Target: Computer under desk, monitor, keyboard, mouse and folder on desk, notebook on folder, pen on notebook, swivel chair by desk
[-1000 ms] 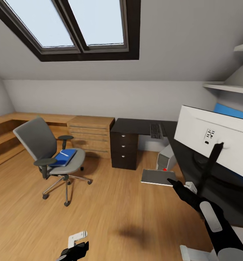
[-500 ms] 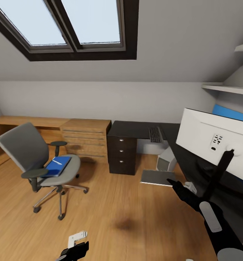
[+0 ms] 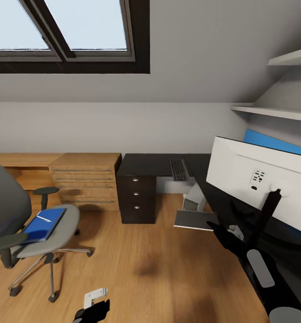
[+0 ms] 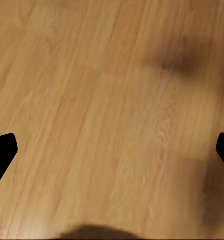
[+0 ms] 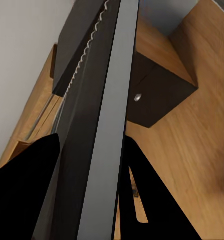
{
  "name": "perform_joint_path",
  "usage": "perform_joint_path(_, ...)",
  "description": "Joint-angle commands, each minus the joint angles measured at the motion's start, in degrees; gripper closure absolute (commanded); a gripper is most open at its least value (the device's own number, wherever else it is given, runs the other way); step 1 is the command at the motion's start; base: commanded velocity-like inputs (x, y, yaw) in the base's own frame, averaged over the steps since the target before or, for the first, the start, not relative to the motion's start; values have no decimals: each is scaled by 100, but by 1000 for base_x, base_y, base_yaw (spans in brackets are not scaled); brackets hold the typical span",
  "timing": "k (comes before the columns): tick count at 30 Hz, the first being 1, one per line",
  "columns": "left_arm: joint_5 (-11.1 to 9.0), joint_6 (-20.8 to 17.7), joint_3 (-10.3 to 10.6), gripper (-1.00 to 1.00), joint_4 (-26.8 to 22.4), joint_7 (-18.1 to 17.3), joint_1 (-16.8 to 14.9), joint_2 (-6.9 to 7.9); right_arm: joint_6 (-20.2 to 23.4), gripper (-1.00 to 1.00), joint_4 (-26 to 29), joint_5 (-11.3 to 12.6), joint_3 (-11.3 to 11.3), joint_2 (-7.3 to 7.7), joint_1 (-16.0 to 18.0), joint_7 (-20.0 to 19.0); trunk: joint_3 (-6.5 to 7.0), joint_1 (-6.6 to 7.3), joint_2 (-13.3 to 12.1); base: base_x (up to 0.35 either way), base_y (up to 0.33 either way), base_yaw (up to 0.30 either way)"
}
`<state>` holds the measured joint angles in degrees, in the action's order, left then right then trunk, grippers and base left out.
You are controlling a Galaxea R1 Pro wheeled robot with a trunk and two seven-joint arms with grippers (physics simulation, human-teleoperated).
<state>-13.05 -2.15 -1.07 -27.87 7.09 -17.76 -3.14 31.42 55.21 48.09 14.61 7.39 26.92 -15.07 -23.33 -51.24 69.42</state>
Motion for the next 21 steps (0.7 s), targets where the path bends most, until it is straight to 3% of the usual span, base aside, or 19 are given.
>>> perform_joint_path(1, -30, 37, -10, -100, 10, 11, 0, -3, 39, 100, 0, 24, 13, -2, 6, -13, -6, -3, 4, 296, 6, -231)
perform_joint_path(11, -14, 524, -1, -100, 394, -37, 0, 5, 32, 100, -1, 4, -2, -3, 6, -13, -6, -3, 4, 285, 2, -101)
perform_joint_path(21, -17, 1573, 1, -100, 1232, -32, 0, 86, 31, 100, -1, -1, -295, -48, 6, -13, -6, -3, 4, 308, 124, -5)
